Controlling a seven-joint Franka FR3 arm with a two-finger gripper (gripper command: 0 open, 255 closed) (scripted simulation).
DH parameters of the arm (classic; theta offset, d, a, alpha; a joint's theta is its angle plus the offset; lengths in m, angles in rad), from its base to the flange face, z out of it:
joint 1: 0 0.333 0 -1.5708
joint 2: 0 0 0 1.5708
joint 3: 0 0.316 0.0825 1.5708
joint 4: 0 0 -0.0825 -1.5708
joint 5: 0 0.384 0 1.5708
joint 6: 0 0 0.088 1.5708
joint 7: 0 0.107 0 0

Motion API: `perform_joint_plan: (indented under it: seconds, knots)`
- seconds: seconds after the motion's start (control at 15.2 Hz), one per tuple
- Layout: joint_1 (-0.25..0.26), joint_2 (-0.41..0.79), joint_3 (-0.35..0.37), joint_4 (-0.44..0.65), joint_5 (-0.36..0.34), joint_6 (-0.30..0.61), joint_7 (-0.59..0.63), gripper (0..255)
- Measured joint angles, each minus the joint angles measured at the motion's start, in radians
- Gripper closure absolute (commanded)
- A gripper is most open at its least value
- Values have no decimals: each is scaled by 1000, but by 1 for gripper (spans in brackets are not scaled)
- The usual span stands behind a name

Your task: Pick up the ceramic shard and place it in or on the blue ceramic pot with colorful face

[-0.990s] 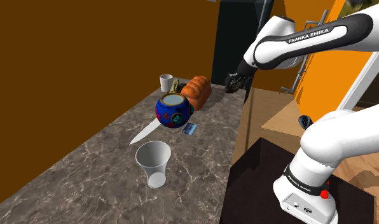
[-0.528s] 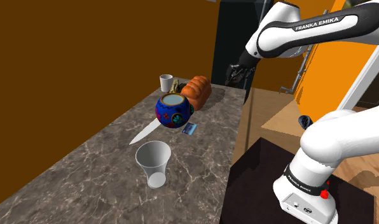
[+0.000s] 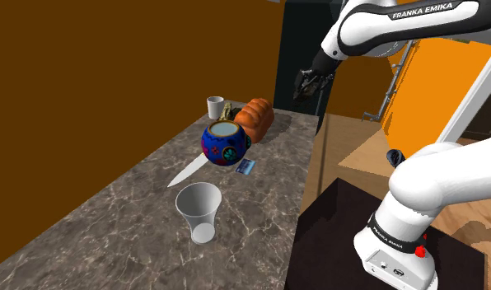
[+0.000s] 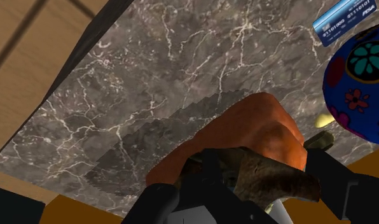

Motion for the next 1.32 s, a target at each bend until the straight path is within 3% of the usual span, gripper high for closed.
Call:
perform_joint_plan:
  seconds: [0.26,0.86,1.32]
  knots:
    - [8,4,27,33,6,-27,31,255]
    - [55,124,241,125,43,19,255,255]
    - [50,276,416,272,18,37,444,255]
